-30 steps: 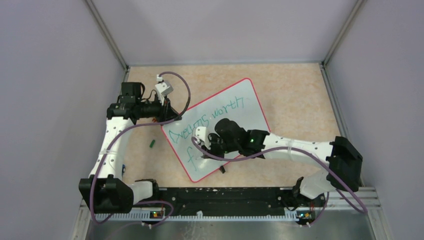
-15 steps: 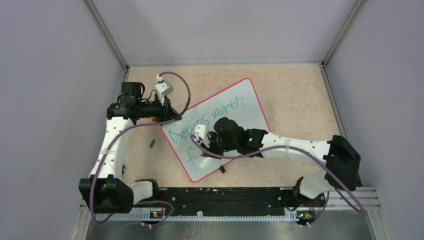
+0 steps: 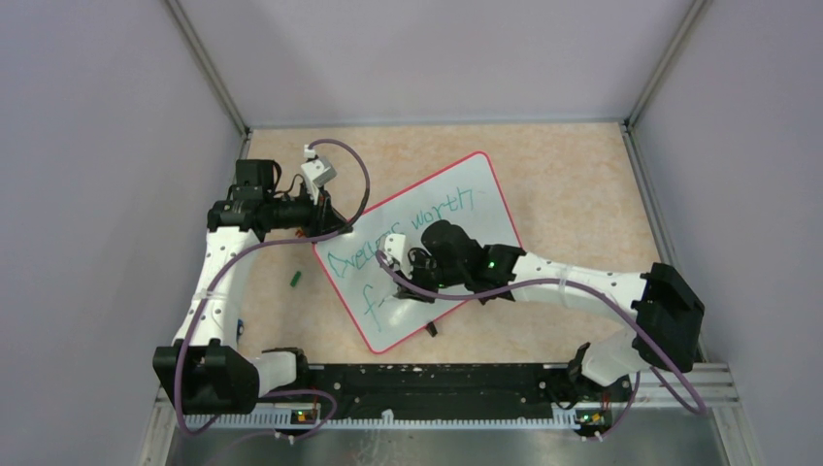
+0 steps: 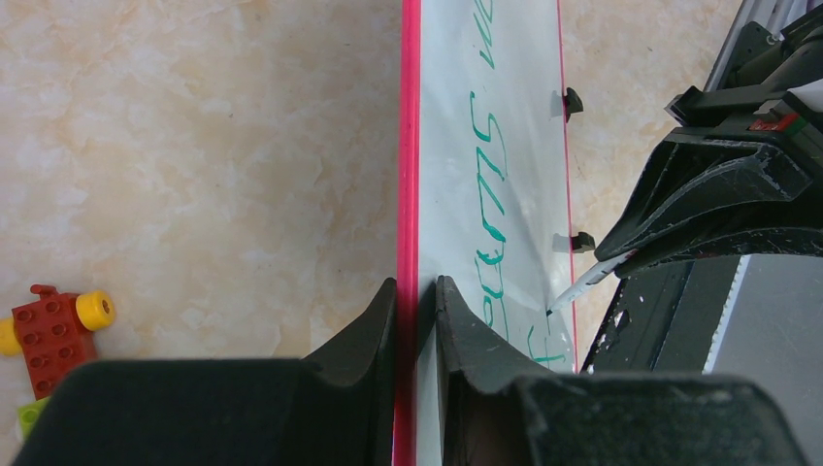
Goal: Write a sentence on the whiteboard
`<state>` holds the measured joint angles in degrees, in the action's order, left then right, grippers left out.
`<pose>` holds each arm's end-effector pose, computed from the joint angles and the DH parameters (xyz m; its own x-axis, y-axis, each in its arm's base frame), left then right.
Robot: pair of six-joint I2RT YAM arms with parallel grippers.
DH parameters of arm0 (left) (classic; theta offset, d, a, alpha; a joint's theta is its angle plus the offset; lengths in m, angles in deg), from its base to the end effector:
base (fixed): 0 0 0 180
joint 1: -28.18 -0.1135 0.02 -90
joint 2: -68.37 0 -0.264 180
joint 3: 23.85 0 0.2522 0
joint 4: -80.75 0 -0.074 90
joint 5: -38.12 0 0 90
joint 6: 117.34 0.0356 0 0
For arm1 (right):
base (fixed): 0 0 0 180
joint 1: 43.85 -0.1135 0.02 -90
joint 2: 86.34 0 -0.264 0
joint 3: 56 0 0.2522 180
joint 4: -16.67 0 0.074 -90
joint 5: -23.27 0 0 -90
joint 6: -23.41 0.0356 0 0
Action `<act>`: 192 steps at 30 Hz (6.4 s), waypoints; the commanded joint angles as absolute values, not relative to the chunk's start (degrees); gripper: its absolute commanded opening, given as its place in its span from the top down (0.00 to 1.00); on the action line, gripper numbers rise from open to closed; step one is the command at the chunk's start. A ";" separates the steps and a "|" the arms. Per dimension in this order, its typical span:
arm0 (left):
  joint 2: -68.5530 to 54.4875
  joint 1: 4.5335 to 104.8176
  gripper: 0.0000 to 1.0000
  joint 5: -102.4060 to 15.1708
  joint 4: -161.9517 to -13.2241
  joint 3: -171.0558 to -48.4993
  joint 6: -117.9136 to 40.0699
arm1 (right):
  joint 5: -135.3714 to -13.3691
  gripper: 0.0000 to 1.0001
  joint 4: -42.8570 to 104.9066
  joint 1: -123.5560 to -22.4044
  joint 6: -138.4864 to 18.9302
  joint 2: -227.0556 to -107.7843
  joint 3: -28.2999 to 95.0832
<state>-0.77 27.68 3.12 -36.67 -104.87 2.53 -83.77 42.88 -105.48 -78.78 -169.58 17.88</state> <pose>0.2328 -0.0271 0.3390 -0.4151 0.2820 -0.8649 0.8309 0.5047 -0.2342 0.1456 0.2915 0.2718 -0.0686 -0.5519 -0.8311 -0.9914 0.1310 -0.0051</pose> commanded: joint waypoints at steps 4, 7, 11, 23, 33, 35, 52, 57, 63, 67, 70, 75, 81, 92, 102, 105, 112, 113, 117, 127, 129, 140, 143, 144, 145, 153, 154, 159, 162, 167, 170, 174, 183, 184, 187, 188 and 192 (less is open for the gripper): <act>0.02 27.91 1.00 3.53 -37.45 -104.94 3.31 | -82.65 1.00 41.39 -105.85 -79.20 -170.25 18.81; 0.00 27.91 1.00 3.66 -37.48 -104.99 3.31 | -82.65 1.00 41.46 -106.57 -79.25 -170.34 17.77; 0.06 27.91 1.00 3.60 -37.50 -104.98 3.28 | -82.72 1.00 41.57 -106.92 -79.16 -170.14 16.75; 0.09 27.91 1.00 3.75 -37.49 -104.89 3.39 | -82.27 1.00 42.77 -107.95 -80.14 -170.23 15.99; -0.21 27.93 1.00 3.89 -37.32 -105.28 3.40 | -83.20 1.00 45.50 -108.01 -81.00 -168.14 22.33; -0.22 27.91 1.00 3.89 -37.32 -105.28 3.42 | -82.98 1.00 45.53 -108.01 -81.14 -168.37 22.96; 0.31 27.91 1.00 3.65 -36.87 -105.12 3.69 | -79.78 1.00 43.89 -107.63 -81.71 -173.24 23.81; 0.24 27.91 1.00 3.71 -36.81 -105.13 3.65 | -80.81 1.00 44.54 -107.53 -81.26 -171.46 23.09; 0.26 27.91 1.00 3.75 -36.86 -105.03 3.47 | -82.91 1.00 46.56 -106.66 -80.09 -167.29 23.00; 0.26 27.92 1.00 3.73 -36.87 -104.97 3.46 | -83.05 1.00 46.87 -105.33 -79.78 -165.41 21.38; 0.13 27.91 1.00 3.70 -36.88 -105.05 3.49 | -82.45 1.00 46.61 -105.20 -79.85 -165.36 20.52; 0.20 27.91 1.00 3.67 -36.81 -105.08 3.41 | -82.28 1.00 46.35 -105.23 -79.86 -166.59 20.32; 0.43 27.91 1.00 3.73 -36.83 -105.09 3.40 | -81.47 1.00 46.15 -105.22 -80.11 -167.53 20.14; 0.48 27.91 1.00 3.75 -36.85 -105.12 3.39 | -79.22 1.00 45.09 -105.23 -80.22 -170.27 22.18; 0.33 27.91 1.00 3.66 -36.84 -105.28 3.46 | -80.81 1.00 45.01 -105.35 -80.30 -171.80 22.71; 0.26 27.91 1.00 3.66 -36.85 -105.20 3.59 | -81.18 1.00 45.16 -105.42 -80.47 -171.77 21.66; 0.12 27.91 1.00 3.65 -36.97 -105.06 3.57 | -81.96 1.00 45.55 -105.53 -81.01 -170.73 19.22; 0.09 27.91 1.00 3.66 -36.96 -105.10 3.59 | -82.08 1.00 45.70 -105.54 -81.01 -170.56 18.90; 0.17 27.91 1.00 3.58 -36.90 -105.09 3.60 | -82.12 1.00 45.89 -105.60 -81.02 -170.22 17.96; 0.27 27.91 1.00 3.58 -36.96 -105.20 3.39 | -79.62 1.00 46.42 -104.61 -81.53 -168.69 19.61; 0.26 27.91 1.00 3.58 -36.90 -105.28 3.42 | -79.21 1.00 46.43 -104.18 -81.60 -168.65 20.59; 0.19 27.91 1.00 3.47 -36.90 -105.34 3.38 | -78.66 1.00 46.30 -102.94 -81.97 -169.36 23.72; 0.15 27.92 1.00 3.48 -36.83 -105.46 3.39 | -78.62 1.00 46.38 -102.93 -81.98 -169.70 24.03; 0.19 27.91 1.00 3.40 -36.85 -105.46 3.42 | -78.61 1.00 46.30 -102.92 -82.05 -169.68 24.04; 0.17 27.91 1.00 3.40 -36.89 -105.39 3.42 | -78.59 1.00 46.30 -102.97 -81.99 -169.69 23.94; 0.16 27.91 1.00 3.49 -36.91 -105.37 3.38 | -79.54 1.00 46.56 -103.00 -81.89 -169.56 22.12; 0.13 27.91 1.00 3.55 -36.93 -105.37 3.37 | -79.90 1.00 46.64 -103.09 -81.81 -169.65 21.67; 0.06 27.91 1.00 3.58 -36.92 -105.37 3.42 | -81.01 1.00 46.67 -103.17 -81.71 -169.44 19.77; -0.09 27.91 1.00 3.67 -36.96 -105.33 3.50 | -81.10 1.00 46.69 -103.53 -81.87 -169.39 19.11; 0.01 27.91 1.00 3.65 -36.96 -105.37 3.50 | -81.32 1.00 46.51 -104.09 -81.92 -169.26 17.63; 0.00 27.91 1.00 3.59 -36.94 -105.23 3.55 | -81.32 1.00 46.31 -104.30 -81.90 -168.99 16.75; 0.12 27.91 1.00 3.65 -36.93 -105.05 3.53 | -81.34 1.00 45.89 -105.28 -81.80 -169.00 15.14; 0.26 27.91 1.00 3.51 -36.94 -104.99 3.49 | -81.23 1.00 44.29 -107.45 -80.96 -170.79 15.79; 0.34 27.92 1.00 3.48 -36.97 -104.96 3.46 | -81.30 1.00 44.17 -107.53 -80.78 -170.98 16.30; 0.39 27.91 1.00 3.38 -36.92 -105.01 3.50 | -81.49 1.00 44.16 -107.95 -80.67 -171.47 17.74; 0.43 27.91 1.00 3.43 -36.90 -105.00 3.50 | -81.61 1.00 44.15 -108.06 -80.59 -171.52 17.98; 0.27 27.91 1.00 3.49 -36.98 -105.07 3.46 | -82.88 1.00 44.56 -108.56 -80.50 -171.31 19.04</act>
<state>-0.77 27.68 3.08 -36.60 -104.87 2.55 -84.31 47.64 -107.88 -80.33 -170.54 15.56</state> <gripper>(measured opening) 0.211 0.120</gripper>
